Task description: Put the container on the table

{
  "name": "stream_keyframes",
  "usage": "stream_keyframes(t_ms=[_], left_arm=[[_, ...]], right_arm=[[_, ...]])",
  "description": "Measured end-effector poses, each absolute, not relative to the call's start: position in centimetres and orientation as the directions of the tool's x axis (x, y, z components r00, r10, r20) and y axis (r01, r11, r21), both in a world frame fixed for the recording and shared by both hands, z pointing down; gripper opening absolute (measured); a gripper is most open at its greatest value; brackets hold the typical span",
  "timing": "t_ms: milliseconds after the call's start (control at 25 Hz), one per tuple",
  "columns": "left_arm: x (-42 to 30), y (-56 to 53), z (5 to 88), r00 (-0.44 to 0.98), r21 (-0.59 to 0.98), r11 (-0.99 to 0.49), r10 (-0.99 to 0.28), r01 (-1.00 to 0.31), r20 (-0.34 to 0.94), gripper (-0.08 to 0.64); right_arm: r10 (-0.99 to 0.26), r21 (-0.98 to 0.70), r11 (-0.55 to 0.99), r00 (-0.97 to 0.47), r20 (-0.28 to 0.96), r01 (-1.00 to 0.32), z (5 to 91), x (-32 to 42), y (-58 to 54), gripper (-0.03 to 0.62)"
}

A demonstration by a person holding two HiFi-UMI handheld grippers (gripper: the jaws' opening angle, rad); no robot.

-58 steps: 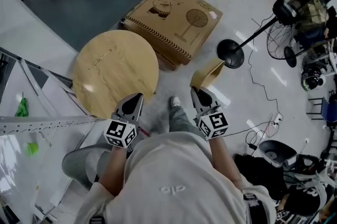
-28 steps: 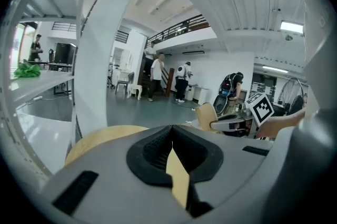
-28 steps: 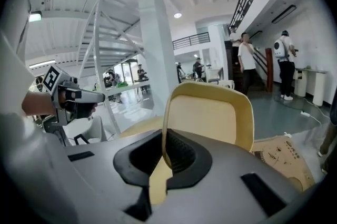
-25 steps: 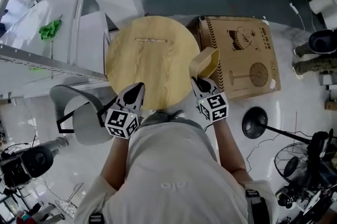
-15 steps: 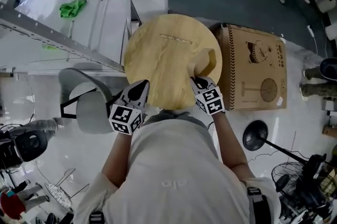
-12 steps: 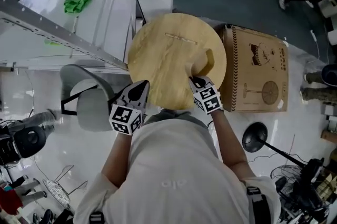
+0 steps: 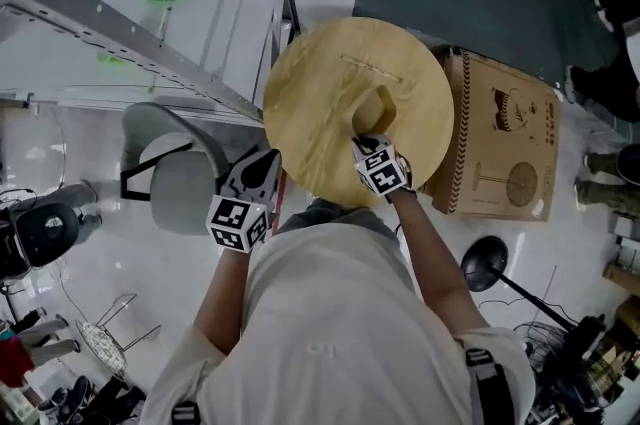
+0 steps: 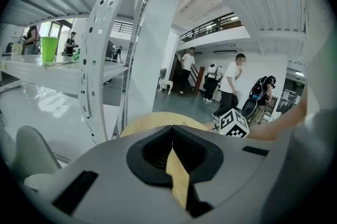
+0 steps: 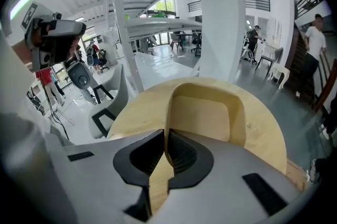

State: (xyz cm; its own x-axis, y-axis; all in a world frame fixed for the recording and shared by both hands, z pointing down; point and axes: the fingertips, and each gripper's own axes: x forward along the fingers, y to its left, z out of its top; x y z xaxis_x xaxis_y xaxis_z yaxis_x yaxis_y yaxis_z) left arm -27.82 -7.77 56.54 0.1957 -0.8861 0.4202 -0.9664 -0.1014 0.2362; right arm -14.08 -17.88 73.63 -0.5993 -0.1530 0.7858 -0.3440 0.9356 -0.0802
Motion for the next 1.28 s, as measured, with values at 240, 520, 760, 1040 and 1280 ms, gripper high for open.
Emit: stream_keyframes(t_ms=[240,520,760,1040,1280], left_arm=[[-29.7,-6.2,57.6,0.155,0.252,-0.044,-0.885,-0.967,0.44,0.017],[-31.8,-4.7,58.2,0.109,0.254,0.011,-0.885,-0.967,0.453,0.017],[-32.6,-3.8,58.7,0.087,0.261,0.042,-0.882,-0.964,0.463,0.017],[-32.6,-3.2,58.6,0.074,0.254,0.055,-0.88,-0.966,0.47,0.017],[-32.5,-2.9,58.9,0.071,0.253,0.059,-0.877,-0.966,0.475,0.017]], right_arm=[[-0.11,-0.097,0.942,-0.57,0.815,-0.32,75.5,-16.4,-17.5,0.034],[-0.098,-0.052,0.962,-0.52,0.849,-0.267,77.7,-18.6,-18.1,0.034],[-0.096,-0.013,0.978,-0.509,0.856,-0.207,78.6,-20.9,-18.4,0.034],[-0.083,-0.015,0.983,-0.512,0.855,-0.185,78.9,-22.0,-18.3,0.094],[-0.095,-0.025,0.977,-0.54,0.836,-0.211,77.9,-22.0,-18.4,0.178]])
